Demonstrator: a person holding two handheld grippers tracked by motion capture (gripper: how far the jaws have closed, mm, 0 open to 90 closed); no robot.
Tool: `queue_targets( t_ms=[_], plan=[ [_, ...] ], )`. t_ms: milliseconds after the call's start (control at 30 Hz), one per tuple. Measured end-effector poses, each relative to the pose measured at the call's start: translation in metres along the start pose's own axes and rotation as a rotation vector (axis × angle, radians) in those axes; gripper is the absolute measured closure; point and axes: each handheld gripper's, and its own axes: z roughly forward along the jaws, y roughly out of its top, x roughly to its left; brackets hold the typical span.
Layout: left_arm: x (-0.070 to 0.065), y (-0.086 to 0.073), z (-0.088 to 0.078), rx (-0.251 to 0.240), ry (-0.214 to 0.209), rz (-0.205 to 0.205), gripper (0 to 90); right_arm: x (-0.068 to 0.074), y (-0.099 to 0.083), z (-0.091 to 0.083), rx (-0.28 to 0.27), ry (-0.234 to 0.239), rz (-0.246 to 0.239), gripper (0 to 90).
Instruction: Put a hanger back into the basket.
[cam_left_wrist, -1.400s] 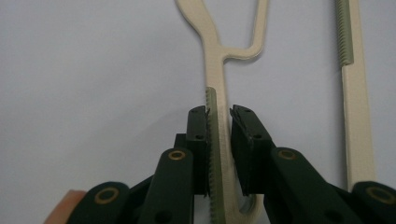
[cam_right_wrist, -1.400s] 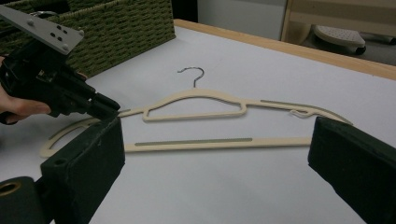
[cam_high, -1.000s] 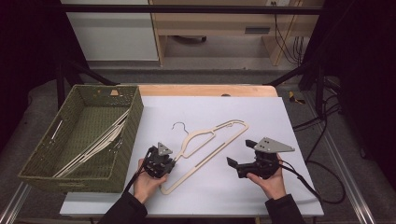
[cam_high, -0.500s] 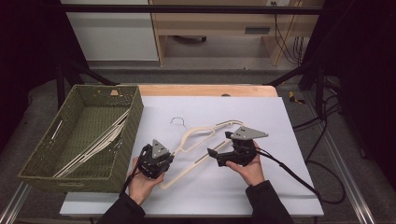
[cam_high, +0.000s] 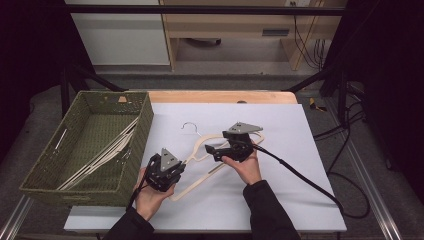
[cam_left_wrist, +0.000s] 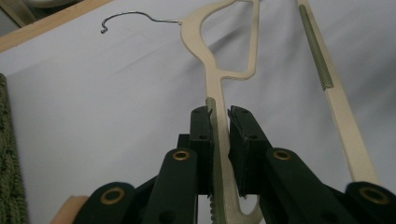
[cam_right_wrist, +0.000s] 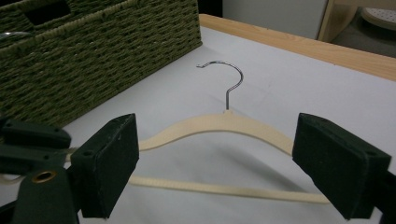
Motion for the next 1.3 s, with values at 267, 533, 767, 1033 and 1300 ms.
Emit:
queue_targets(
  t_ms=[267, 533, 767, 1033, 1300],
  plan=[
    [-0.003, 0.002, -0.005, -0.015, 0.011, 0.016, 79.7, -0.001, 0.012, 0.027, 0.027, -0.018, -0.003, 21.2],
    [-0.005, 0.004, -0.008, -0.017, 0.014, 0.031, 79.7, -0.003, 0.019, 0.051, 0.066, -0.024, -0.002, 27.1],
    [-0.005, 0.004, -0.009, -0.017, 0.012, 0.033, 79.7, -0.008, 0.022, 0.068, 0.087, -0.037, -0.002, 34.1],
    [-0.008, 0.003, -0.008, -0.018, 0.013, 0.040, 79.7, -0.012, 0.020, 0.077, 0.120, -0.032, 0.009, 46.1],
    [-0.009, 0.002, -0.007, -0.015, 0.003, 0.043, 79.7, -0.012, 0.016, 0.089, 0.169, -0.026, 0.028, 58.2]
  ],
)
